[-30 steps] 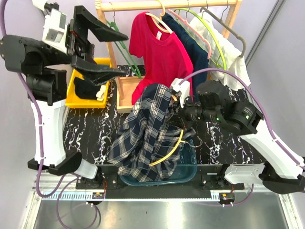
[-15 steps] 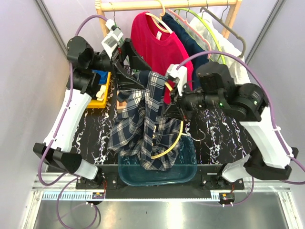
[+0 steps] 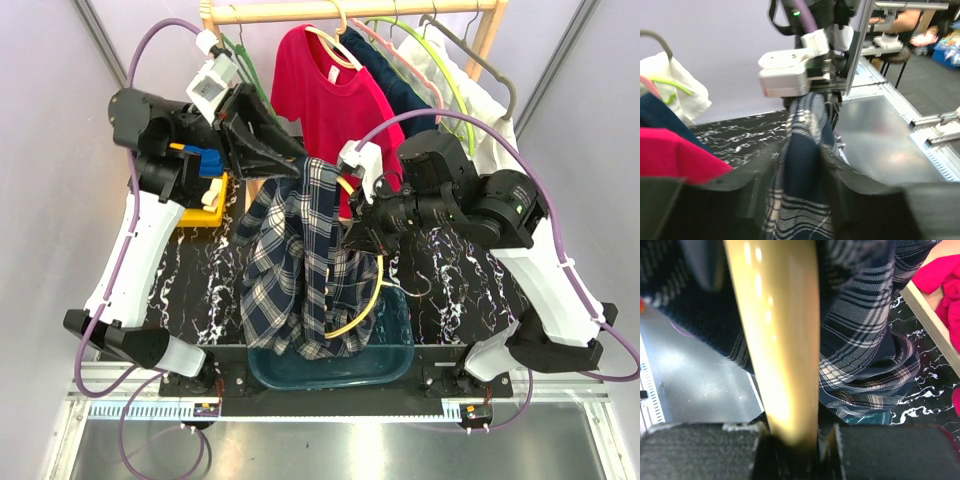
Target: Remove the skirt from the hanger
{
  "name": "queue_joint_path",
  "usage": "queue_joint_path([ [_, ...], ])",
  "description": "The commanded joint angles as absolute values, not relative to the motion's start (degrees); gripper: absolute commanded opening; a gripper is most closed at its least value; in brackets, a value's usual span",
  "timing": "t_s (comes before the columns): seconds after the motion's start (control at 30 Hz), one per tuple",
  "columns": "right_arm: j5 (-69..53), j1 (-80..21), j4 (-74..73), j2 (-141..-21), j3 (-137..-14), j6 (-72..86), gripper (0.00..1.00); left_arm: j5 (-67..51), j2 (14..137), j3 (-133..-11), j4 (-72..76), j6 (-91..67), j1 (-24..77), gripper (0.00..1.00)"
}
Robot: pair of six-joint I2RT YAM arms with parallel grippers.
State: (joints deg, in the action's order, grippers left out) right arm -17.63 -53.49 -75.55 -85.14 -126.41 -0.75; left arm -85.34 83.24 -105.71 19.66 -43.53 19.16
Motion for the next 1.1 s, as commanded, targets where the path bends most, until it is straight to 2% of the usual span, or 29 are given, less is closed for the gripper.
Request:
queue_joint_path([
  [0.0,-18.0,-53.5,-70.1,-85.0,-130.4,-1.9,0.00,-96.3,81.7,-104.7,30.0,-51.1,19.4,0.18],
  [0.07,-17.8,-53.5,-70.2,-85.3,-131.0,-1.9,0.00,-96.3,81.8,-104.7,29.9,-51.2,19.5,0.16],
  [0.17,-17.9,-53.5,-70.0,-85.6,-131.7,-1.8,0.00,-96.3,82.1,-104.4,29.3,-51.3,19.8,0.23],
  [0.23,-17.7,-53.5,-70.0,-85.8,-132.6,-1.7,0.00,-96.4,82.1,-104.1,29.1,-51.7,19.9,0.35],
  [0.27,-17.3,-53.5,-70.0,-85.7,-132.8,-1.7,0.00,-96.4,81.9,-103.6,29.0,-52.0,19.7,0.47],
  [0.3,-17.2,-53.5,-70.0,-85.7,-133.2,-1.7,0.00,-96.4,81.8,-103.4,28.8,-52.2,19.6,0.72],
  [0.37,-16.8,-53.5,-69.9,-85.3,-133.5,-1.6,0.00,-96.5,81.7,-102.9,28.2,-52.6,19.5,0.98],
  [0.5,-16.3,-53.5,-69.7,-84.5,-133.9,-1.3,0.00,-96.5,81.6,-102.1,28.4,-52.4,18.8,0.99],
  [0.6,-16.0,-53.5,-70.0,-84.0,-134.2,-1.1,0.00,-96.5,81.4,-100.8,29.0,-52.1,17.8,0.95],
  [0.7,-16.3,-53.5,-69.7,-83.8,-134.4,-0.5,0.00,-96.6,81.4,-99.9,29.1,-51.6,17.2,0.82],
  [0.77,-16.4,-53.5,-69.7,-83.9,-134.6,-0.4,0.00,-96.5,81.6,-100.2,28.9,-51.2,17.5,0.48],
  [0.8,-16.4,-53.5,-69.7,-84.1,-134.8,-0.5,0.00,-96.6,81.7,-100.2,28.9,-51.0,17.5,0.25],
  [0.87,-16.3,-53.5,-69.8,-84.6,-136.3,-0.6,0.00,-96.6,81.8,-99.8,29.1,-51.0,17.4,0.00],
  [1.07,-16.0,-53.5,-69.7,-86.0,-140.4,-0.4,0.00,-96.6,81.7,-98.9,28.4,-51.5,17.9,0.01],
])
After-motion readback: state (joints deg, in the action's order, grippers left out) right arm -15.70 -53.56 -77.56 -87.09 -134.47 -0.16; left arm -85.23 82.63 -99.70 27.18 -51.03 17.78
